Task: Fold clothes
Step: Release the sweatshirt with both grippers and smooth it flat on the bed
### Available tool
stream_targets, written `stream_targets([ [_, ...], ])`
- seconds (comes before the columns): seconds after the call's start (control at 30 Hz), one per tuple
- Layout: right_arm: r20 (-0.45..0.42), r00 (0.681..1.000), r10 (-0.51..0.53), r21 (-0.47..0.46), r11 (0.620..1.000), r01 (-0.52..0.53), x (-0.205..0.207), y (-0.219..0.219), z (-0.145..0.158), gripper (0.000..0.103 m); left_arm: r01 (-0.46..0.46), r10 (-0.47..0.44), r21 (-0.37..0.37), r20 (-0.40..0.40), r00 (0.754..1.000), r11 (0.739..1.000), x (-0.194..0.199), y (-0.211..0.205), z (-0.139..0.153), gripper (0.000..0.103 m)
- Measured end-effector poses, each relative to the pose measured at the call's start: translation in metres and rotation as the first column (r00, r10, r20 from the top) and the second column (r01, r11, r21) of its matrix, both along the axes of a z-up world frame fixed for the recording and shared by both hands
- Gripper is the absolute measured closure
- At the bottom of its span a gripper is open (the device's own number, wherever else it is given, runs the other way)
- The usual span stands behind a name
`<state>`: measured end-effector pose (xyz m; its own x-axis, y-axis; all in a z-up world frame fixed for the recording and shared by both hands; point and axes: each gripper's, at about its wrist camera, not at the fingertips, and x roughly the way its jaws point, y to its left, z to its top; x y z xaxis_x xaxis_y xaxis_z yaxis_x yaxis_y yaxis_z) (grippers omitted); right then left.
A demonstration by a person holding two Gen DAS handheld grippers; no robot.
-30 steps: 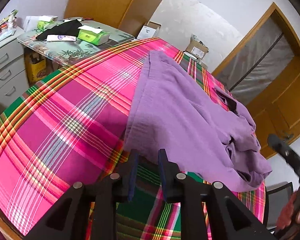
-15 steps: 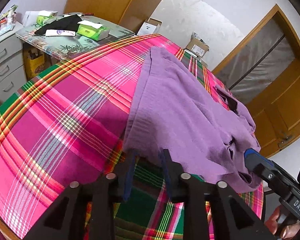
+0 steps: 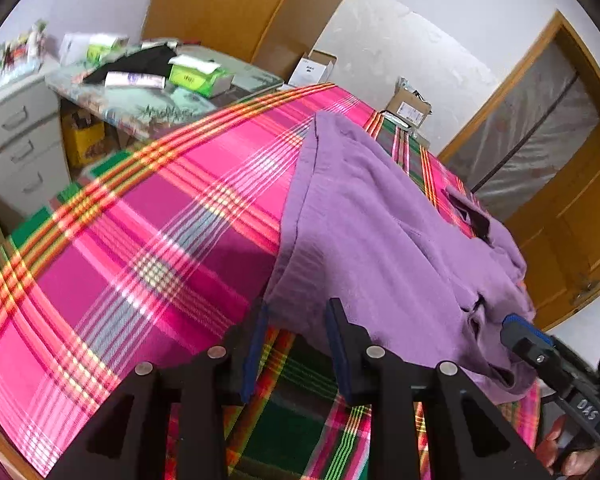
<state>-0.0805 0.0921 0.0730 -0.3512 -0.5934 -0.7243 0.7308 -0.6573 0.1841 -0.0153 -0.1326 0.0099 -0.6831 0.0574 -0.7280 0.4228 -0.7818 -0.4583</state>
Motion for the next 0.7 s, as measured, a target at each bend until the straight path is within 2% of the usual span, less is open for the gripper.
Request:
stream_targets([
  [0.3,0.005,1.0,-0.019,0.022,1.0,0.019,0.001,0.013,-0.005,0.075,-0.04,0.043,0.149,-0.02,0.999,0.988,0.017,-0.006,-0.01,0.071],
  [0.43,0.006,1.0,-0.016,0.029,0.999,0.015,0.004,0.012,-0.006,0.075,-0.071,0.08,0.209,-0.032,0.996,0.975,0.006,-0.019,-0.013,0.071],
  [0.6,-0.005,1.0,-0.008,0.036,0.999,0.008,0.008,0.009,-0.004,0.075,-0.081,0.095,0.218,-0.054,0.994,0.972,-0.003,-0.023,-0.015,0.072],
  [0.7,-0.011,1.0,-0.015,0.039,0.999,0.016,0.009,0.009,-0.001,0.075,-0.076,0.082,0.158,-0.029,0.996,0.984,-0.007,-0.019,-0.013,0.091],
])
